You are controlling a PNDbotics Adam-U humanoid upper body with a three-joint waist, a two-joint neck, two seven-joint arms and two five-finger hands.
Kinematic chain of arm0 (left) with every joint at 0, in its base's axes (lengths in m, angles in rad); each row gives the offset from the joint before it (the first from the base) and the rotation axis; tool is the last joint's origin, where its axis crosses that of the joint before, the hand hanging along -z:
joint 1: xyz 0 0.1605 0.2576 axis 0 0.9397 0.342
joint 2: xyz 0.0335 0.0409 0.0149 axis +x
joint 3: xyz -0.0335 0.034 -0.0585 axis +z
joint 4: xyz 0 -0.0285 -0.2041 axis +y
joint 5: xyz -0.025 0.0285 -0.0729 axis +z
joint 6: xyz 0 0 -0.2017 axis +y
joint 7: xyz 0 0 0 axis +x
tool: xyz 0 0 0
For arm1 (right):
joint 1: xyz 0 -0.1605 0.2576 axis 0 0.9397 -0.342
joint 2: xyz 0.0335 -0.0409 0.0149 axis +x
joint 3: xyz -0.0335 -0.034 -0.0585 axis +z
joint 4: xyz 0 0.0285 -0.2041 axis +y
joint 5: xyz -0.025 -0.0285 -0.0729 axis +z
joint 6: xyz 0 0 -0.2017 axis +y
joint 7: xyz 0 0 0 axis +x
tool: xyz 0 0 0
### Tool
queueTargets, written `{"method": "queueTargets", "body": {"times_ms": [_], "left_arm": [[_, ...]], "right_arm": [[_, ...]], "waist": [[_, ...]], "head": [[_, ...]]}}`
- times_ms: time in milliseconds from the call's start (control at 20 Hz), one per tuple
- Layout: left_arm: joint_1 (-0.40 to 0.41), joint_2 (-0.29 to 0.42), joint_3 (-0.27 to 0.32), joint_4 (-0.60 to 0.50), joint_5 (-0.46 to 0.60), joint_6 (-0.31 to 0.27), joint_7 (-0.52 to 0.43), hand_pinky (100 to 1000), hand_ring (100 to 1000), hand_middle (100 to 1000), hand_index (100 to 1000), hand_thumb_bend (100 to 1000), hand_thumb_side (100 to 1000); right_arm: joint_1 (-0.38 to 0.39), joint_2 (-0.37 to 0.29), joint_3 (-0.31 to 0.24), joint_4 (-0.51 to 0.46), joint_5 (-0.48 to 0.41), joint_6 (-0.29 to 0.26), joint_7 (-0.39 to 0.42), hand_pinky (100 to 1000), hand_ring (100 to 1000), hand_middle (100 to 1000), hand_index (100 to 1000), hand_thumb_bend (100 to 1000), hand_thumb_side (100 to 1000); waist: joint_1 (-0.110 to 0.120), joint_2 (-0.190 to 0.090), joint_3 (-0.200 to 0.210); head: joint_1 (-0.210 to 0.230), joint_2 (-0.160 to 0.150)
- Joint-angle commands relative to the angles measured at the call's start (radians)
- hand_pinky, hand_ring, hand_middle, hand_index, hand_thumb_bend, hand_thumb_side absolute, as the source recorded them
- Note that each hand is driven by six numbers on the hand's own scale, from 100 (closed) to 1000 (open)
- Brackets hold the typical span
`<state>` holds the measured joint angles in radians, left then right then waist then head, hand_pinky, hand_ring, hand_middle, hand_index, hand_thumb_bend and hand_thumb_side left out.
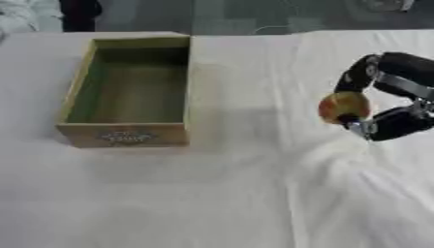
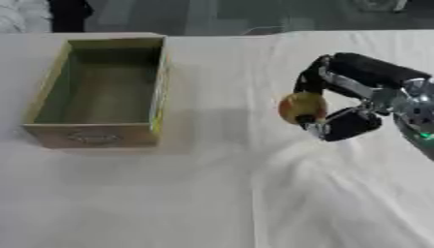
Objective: Pick up objects on the table and place them in the box.
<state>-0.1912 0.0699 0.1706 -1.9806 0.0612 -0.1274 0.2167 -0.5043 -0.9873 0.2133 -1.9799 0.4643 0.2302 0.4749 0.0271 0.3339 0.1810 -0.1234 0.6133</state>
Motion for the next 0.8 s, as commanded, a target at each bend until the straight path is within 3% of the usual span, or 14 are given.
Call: {"method": "queueTargets", "body": {"times_ms": [50, 250, 450, 800], "left_arm": [[-0.003, 0.016, -0.005, -0.019, 0.0, 0.002, -0.006, 464, 508, 494, 792, 100, 980], [0.002, 0.018, -0.012, -0.019, 0.005, 0.004, -0.013, 463, 508, 494, 792, 100, 980], [0.006, 0.018, -0.02, -0.019, 0.01, 0.005, -0.021, 464, 508, 494, 792, 100, 980], [0.008, 0.012, -0.035, -0.019, 0.021, 0.007, -0.037, 463, 508, 494, 792, 100, 981]], "right_arm": [[-0.059, -0.023, -0.001, -0.02, 0.025, -0.01, -0.015, 700, 588, 467, 634, 139, 100], [-0.146, 0.027, 0.021, -0.02, 0.071, -0.01, -0.015, 700, 584, 464, 632, 119, 100], [-0.231, 0.106, 0.029, -0.004, 0.106, 0.026, -0.002, 701, 564, 455, 630, 124, 100], [-0.383, 0.257, 0.074, 0.123, 0.156, 0.039, 0.03, 704, 551, 444, 626, 121, 100]], "waist": [[-0.004, -0.027, 0.006], [-0.006, -0.036, 0.018], [-0.005, -0.042, 0.037], [-0.002, -0.041, 0.07]], "head": [[-0.012, -0.01], [-0.033, -0.003], [-0.065, 0.0], [-0.115, 0.019]]}}
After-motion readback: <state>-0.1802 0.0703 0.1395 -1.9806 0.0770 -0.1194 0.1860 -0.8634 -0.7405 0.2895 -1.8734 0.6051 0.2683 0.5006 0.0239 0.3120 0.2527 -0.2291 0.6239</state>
